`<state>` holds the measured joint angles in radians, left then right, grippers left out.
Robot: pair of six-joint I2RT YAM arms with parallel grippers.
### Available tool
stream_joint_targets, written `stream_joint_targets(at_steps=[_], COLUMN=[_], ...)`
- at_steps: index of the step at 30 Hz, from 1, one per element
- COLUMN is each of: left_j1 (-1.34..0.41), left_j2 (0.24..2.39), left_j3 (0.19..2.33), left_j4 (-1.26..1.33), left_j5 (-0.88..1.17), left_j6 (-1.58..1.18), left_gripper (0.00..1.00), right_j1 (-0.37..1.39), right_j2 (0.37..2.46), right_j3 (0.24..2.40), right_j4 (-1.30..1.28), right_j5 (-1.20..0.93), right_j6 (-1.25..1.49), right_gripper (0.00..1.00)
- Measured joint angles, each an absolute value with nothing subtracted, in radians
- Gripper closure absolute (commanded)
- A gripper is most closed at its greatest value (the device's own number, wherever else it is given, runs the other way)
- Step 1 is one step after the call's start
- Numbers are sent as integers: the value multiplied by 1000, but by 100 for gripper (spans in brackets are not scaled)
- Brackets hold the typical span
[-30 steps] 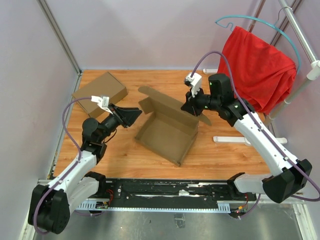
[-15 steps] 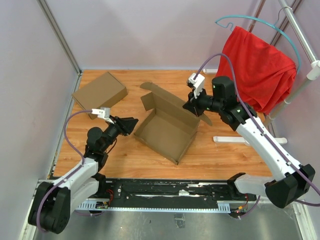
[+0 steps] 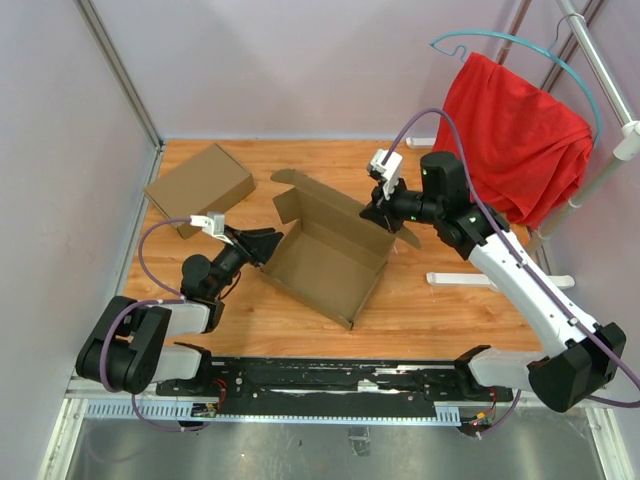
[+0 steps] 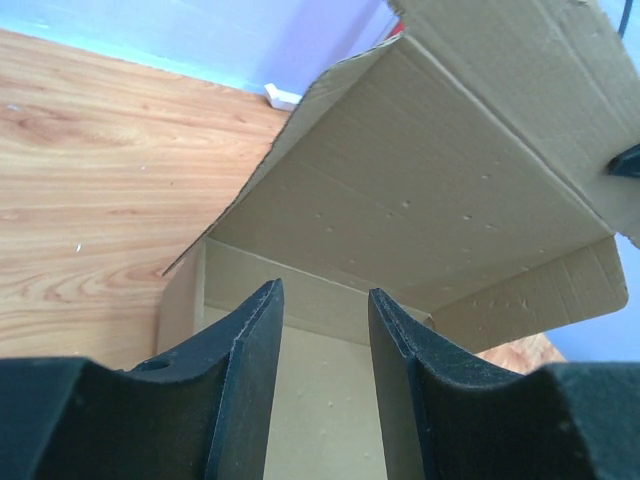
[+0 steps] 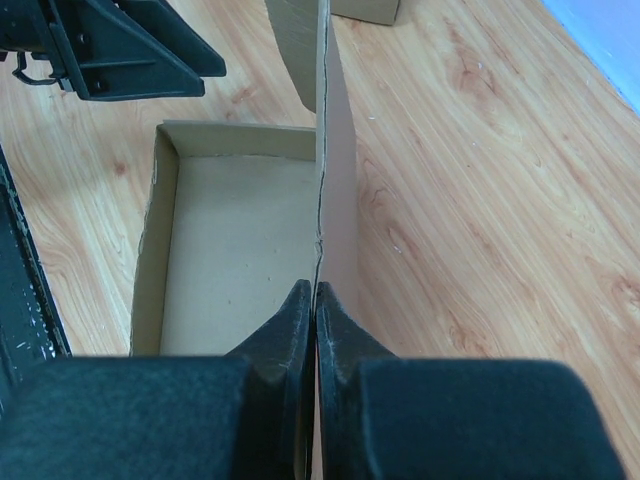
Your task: Fold the paper box
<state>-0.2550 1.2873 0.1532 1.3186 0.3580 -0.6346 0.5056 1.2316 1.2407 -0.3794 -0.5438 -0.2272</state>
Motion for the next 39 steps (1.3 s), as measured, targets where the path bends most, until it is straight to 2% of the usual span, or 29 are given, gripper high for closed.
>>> stream_joint_targets(at_steps=[32,35,39], left_j1=[-255,-255,-255], left_j2=[1351,1382,1409], left_j3=[289,305,320], left_j4=[1271,1277,1279], left_j5=[287,297,319], left_j6=[-538,-543,-559], left_gripper=[54,56,65], right_j1=[506,506,506], right_j2=[1277,1277,1277], right_j3=[1304,1307,1314], right_j4=[-448,-451,-455], right_j5=[-584,-588,-597], right_j6=[-267,-267,-267], right_gripper=[99,99,99])
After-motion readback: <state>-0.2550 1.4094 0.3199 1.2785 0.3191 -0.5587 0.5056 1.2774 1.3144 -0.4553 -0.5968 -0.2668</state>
